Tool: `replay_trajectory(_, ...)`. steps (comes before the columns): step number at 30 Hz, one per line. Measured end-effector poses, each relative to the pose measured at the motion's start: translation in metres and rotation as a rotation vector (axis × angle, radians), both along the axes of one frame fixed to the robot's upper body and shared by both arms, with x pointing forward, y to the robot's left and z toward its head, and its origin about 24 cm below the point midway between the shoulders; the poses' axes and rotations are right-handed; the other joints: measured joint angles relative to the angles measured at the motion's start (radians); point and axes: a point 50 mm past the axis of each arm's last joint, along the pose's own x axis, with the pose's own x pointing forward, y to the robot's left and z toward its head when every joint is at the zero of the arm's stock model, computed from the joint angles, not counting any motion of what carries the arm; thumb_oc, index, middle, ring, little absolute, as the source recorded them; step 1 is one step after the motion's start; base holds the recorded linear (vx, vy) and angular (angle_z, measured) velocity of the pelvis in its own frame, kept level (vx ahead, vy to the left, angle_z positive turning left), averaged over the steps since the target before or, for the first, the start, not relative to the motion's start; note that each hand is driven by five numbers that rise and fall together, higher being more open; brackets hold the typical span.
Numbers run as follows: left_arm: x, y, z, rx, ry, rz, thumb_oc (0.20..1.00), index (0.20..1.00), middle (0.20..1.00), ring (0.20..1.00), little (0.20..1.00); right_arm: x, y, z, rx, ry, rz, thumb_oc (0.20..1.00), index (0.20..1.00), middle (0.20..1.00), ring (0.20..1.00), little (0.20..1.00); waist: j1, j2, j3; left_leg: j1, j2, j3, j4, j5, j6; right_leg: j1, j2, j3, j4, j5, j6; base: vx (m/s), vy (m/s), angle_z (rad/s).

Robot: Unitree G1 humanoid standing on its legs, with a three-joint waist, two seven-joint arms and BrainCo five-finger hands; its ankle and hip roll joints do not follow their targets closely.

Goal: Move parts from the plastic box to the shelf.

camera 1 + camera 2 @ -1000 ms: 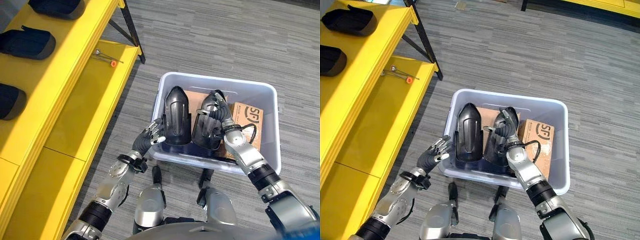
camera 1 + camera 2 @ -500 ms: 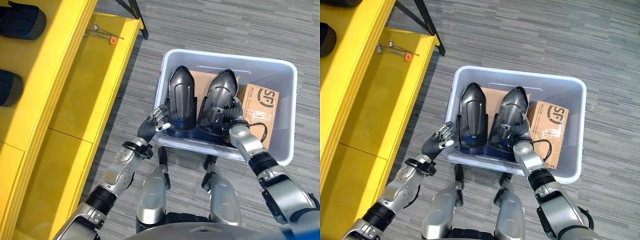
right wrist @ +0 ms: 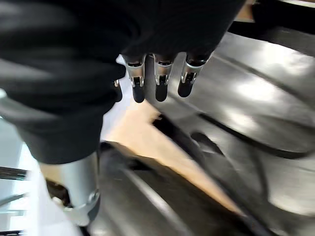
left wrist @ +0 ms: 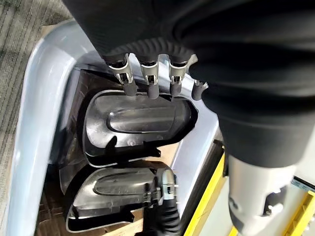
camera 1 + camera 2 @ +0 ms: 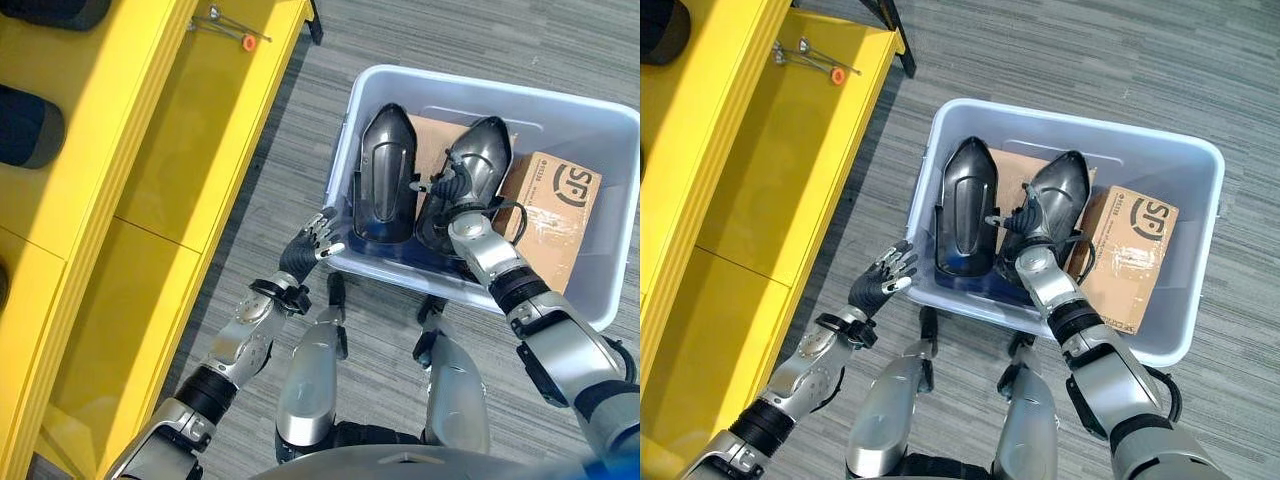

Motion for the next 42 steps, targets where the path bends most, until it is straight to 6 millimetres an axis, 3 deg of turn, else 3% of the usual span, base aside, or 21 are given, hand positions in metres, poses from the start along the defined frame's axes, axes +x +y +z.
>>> replay_trajectory(1,0.0,0.0,0.001,0.001,-0.001,-0.002,1.0,1.0,1.0,1.0,1.0,-0.002,-0.008,-0.016,0.038,0.076,-0.051,1.0,1.0,1.0,1.0,1.0,0.004,0.001,0.0,-0.003,0.0,-0.01,0.007,0.0,0.0,-0.005,-0.002,0.0,0.018,-0.011,-0.003,-0.01,-0.043,0.12)
replay_trajectory(3,0.003,-0.002,0.004,0.002,-0.014,-0.007,1.0,1.0,1.0,1.0,1.0,-0.002,-0.014,-0.019,0.065,0.093,-0.077,1.0,1.0,1.0,1.0,1.0,0.007,0.001,0.0,-0.015,0.001,-0.019,0.013,0.0,0.0,-0.014,-0.004,-0.004,0.03,-0.015,-0.004,-0.01,-0.035,0.08)
replay_trajectory(4,0.004,-0.002,0.005,0.003,-0.017,-0.007,1.0,1.0,1.0,1.0,1.0,0.004,-0.013,-0.007,0.101,0.07,-0.066,1.0,1.0,1.0,1.0,1.0,0.002,0.001,0.0,-0.039,0.0,-0.02,0.029,-0.001,0.0,-0.037,-0.008,-0.004,0.043,-0.017,-0.007,0.0,-0.03,0.01)
replay_trajectory(6,0.004,-0.002,0.006,0.002,-0.018,-0.012,1.0,1.0,1.0,1.0,1.0,0.007,-0.004,-0.003,0.113,0.06,-0.026,1.0,1.0,1.0,1.0,1.0,0.001,0.001,0.0,-0.066,0.003,-0.02,0.048,-0.005,0.0,-0.07,-0.014,-0.003,0.072,-0.036,-0.006,0.01,-0.041,-0.01)
replay_trajectory(8,0.005,-0.005,0.007,0.002,-0.018,-0.022,1.0,1.0,1.0,1.0,1.0,0.016,0.009,0.028,0.119,-0.048,0.056,1.0,1.0,1.0,1.0,1.0,-0.006,0.003,0.0,-0.146,0.013,-0.023,0.083,-0.003,-0.004,-0.154,-0.016,-0.001,0.115,-0.044,-0.018,0.01,-0.014,-0.03)
replay_trajectory(9,0.004,-0.007,0.005,0.006,-0.005,-0.03,1.0,1.0,1.0,1.0,1.0,0.016,0.013,0.028,0.117,-0.038,0.104,1.0,1.0,1.0,1.0,1.0,-0.005,0.005,0.0,-0.145,0.017,-0.025,0.08,0.001,-0.006,-0.157,-0.011,-0.001,0.121,-0.047,-0.024,0.0,0.0,0.0)
replay_trajectory(13,0.002,-0.006,0.003,0.007,0.003,-0.026,1.0,1.0,1.0,1.0,1.0,0.013,0.036,0.03,0.042,-0.028,0.245,1.0,1.0,1.0,1.0,1.0,-0.005,0.006,0.0,-0.146,0.017,-0.025,0.081,0.002,-0.007,-0.164,-0.012,0.001,0.133,-0.05,-0.031,0.01,-0.004,0.0)
replay_trajectory(20,-0.004,-0.004,-0.005,0.005,0.03,-0.018,1.0,1.0,1.0,1.0,1.0,0.007,0.052,0.03,-0.136,-0.011,0.368,1.0,1.0,1.0,1.0,1.0,-0.004,0.008,0.0,-0.144,0.017,-0.026,0.08,0.002,-0.007,-0.166,-0.014,0.001,0.139,-0.05,-0.034,0.0,0.0,0.0)
replay_trajectory(25,-0.004,-0.006,-0.005,0.005,0.024,-0.028,1.0,1.0,1.0,1.0,1.0,0.002,0.06,0.027,-0.254,-0.059,0.34,1.0,1.0,1.0,1.0,1.0,-0.003,0.009,-0.001,-0.143,0.017,-0.025,0.081,0.002,-0.006,-0.166,-0.014,0.006,0.141,-0.05,-0.034,0.0,0.0,0.0)
replay_trajectory(27,-0.005,-0.009,-0.006,0.005,0.02,-0.039,1.0,1.0,1.0,1.0,1.0,0.002,0.056,0.03,-0.305,-0.156,0.238,1.0,1.0,1.0,1.0,1.0,-0.001,0.011,-0.001,-0.144,0.016,-0.023,0.081,0.002,-0.006,-0.168,-0.014,0.014,0.141,-0.05,-0.034,0.0,0.013,-0.02)
replay_trajectory(30,-0.002,-0.012,-0.001,-0.002,-0.004,-0.037,1.0,1.0,1.0,1.0,1.0,-0.002,0.04,0.068,-0.369,-0.483,0.078,1.0,1.0,1.0,1.0,1.0,-0.011,0.016,-0.001,-0.15,0.014,-0.019,0.084,0.003,-0.005,-0.175,-0.012,0.022,0.136,-0.039,-0.036,-0.07,0.078,-0.04)
replay_trajectory(34,-0.003,-0.016,-0.003,0.004,-0.005,-0.04,1.0,1.0,1.0,1.0,1.0,-0.022,0.054,0.119,-0.375,-0.828,0.078,1.0,1.0,1.0,1.0,1.0,-0.037,0.021,0.001,-0.153,0.009,0.004,0.077,0.004,0.001,-0.185,-0.011,0.043,0.112,-0.021,-0.032,-0.01,0.039,-0.13)
replay_trajectory(36,-0.003,-0.022,-0.001,-0.024,-0.028,-0.04,1.0,1.0,1.0,1.0,1.0,-0.027,0.063,0.128,-0.418,-0.926,0.104,1.0,1.0,1.0,1.0,1.0,-0.063,0.025,-0.001,-0.145,0.01,0.013,0.077,0.002,0.003,-0.179,-0.007,0.054,0.099,-0.012,-0.032,0.0,0.052,-0.17)
replay_trajectory(42,-0.003,-0.019,-0.008,-0.028,-0.018,-0.015,1.0,1.0,1.0,1.0,1.0,-0.029,0.057,0.129,-0.438,-0.964,0.077,1.0,1.0,1.0,1.0,1.0,-0.068,0.026,-0.001,-0.095,0.009,0.04,0.055,0.003,0.003,-0.153,-0.001,0.075,0.087,-0.002,-0.031,0.0,0.02,-0.11)
